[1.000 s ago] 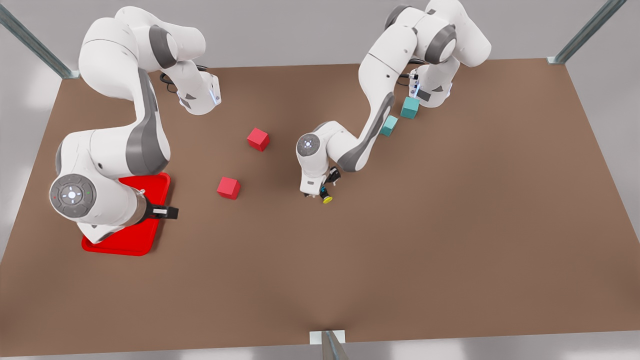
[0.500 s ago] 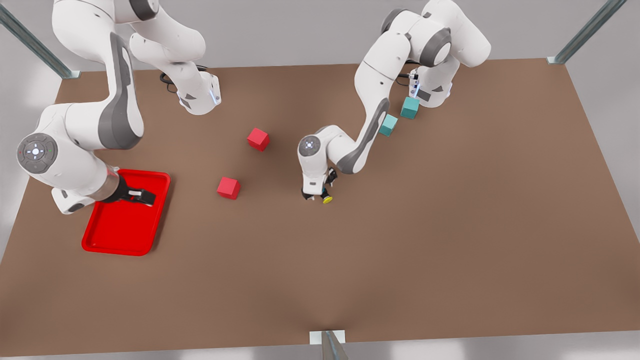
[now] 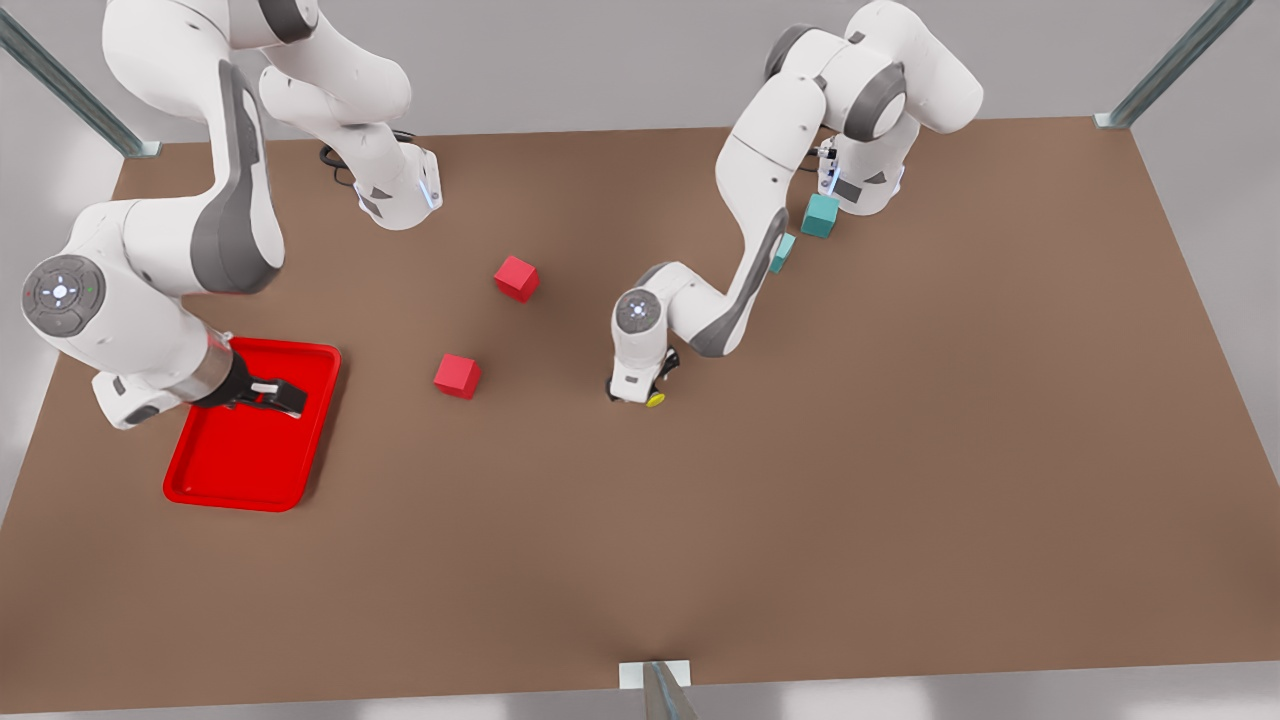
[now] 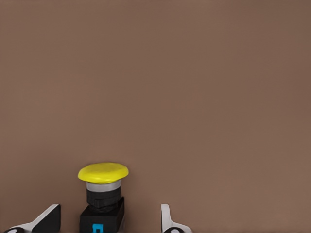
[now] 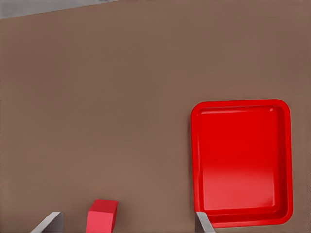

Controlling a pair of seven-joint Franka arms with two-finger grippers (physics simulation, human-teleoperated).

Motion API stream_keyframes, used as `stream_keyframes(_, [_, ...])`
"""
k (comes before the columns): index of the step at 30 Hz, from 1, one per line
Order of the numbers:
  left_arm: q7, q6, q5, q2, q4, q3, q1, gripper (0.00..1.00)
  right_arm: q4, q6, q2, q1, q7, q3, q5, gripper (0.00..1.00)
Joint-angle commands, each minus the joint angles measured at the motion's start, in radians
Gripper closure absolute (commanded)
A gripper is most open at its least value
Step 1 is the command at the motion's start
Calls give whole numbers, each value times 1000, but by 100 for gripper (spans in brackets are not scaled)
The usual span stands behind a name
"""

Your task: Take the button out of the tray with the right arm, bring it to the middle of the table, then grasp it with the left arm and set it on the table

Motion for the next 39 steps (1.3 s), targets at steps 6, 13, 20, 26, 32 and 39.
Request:
stream_keyframes(6, [341, 0, -38, 4, 1, 0, 3, 11, 56, -41, -1, 81, 4, 1, -28, 0])
stream_keyframes(13, [341, -7, -39, 8, -1, 0, 6, 43, 50, -75, 18, 84, 7, 1, -23, 0])
stream_keyframes(20, [342, -10, -39, 12, -1, 0, 23, 56, 53, -210, 15, 145, 10, 3, -23, 0])
stream_keyframes(26, [341, -22, -39, 8, 2, 3, 23, 61, 53, -208, 15, 141, 10, 1, -25, 0])
stream_keyframes(32, [330, -158, 8, -28, 68, 86, 6, 61, 73, -182, 15, 133, 5, 4, -14, 0])
stream_keyframes(39, [-395, -548, 564, -22, 162, 183, -2, 60, 111, -109, 18, 147, 10, 1, -16, 0])
